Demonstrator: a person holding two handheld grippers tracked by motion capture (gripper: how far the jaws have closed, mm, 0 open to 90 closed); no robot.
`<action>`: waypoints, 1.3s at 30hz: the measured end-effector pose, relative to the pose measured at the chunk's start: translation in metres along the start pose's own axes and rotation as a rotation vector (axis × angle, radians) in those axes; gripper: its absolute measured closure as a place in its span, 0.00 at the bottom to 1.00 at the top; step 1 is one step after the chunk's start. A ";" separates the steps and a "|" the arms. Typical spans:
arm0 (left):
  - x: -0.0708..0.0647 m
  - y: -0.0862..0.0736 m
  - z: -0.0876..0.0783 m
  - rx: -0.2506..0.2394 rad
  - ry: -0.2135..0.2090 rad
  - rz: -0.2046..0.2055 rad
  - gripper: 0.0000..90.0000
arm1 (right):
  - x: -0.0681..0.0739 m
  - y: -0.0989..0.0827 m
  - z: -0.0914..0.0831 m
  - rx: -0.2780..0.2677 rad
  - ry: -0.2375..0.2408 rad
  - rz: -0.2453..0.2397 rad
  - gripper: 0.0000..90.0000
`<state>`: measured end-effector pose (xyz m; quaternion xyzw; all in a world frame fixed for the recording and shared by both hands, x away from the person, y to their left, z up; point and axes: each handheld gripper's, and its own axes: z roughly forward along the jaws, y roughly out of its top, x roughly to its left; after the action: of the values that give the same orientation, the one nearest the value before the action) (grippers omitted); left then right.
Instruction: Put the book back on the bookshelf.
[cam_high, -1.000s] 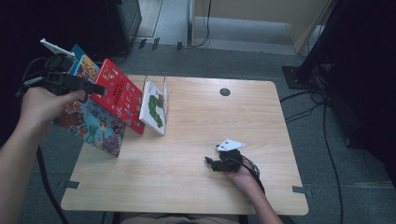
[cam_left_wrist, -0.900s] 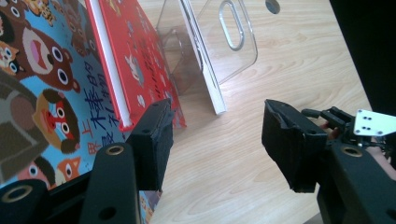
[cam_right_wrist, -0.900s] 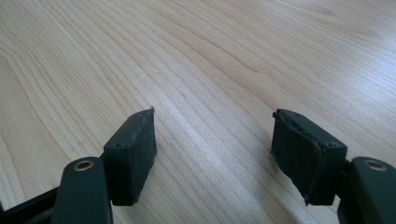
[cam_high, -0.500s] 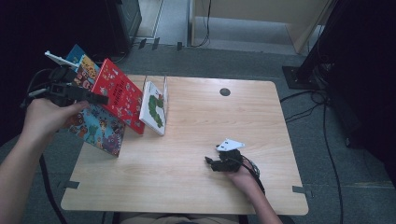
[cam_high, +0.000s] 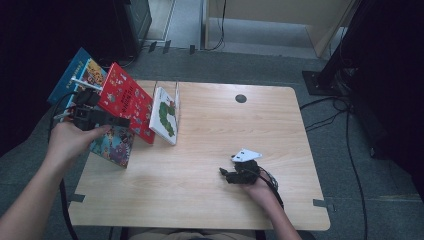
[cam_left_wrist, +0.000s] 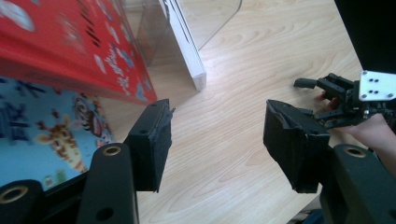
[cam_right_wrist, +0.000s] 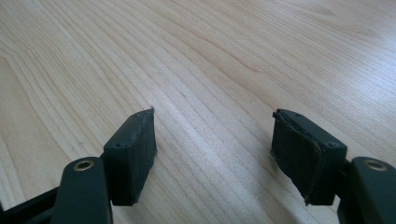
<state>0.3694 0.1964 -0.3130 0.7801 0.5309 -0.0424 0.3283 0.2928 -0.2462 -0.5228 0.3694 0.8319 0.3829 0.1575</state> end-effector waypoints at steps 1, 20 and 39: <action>0.000 -0.001 0.003 0.002 -0.011 0.009 0.46 | 0.000 0.000 0.000 0.000 0.000 0.000 0.34; -0.009 -0.033 0.076 0.067 -0.057 0.058 0.45 | 0.000 0.000 0.000 -0.001 -0.004 0.004 0.34; -0.020 -0.066 0.143 0.111 -0.112 0.104 0.42 | 0.003 -0.003 -0.002 -0.003 -0.012 0.016 0.34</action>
<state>0.3450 0.1156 -0.4471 0.8202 0.4670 -0.0984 0.3154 0.2883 -0.2463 -0.5232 0.3779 0.8274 0.3832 0.1602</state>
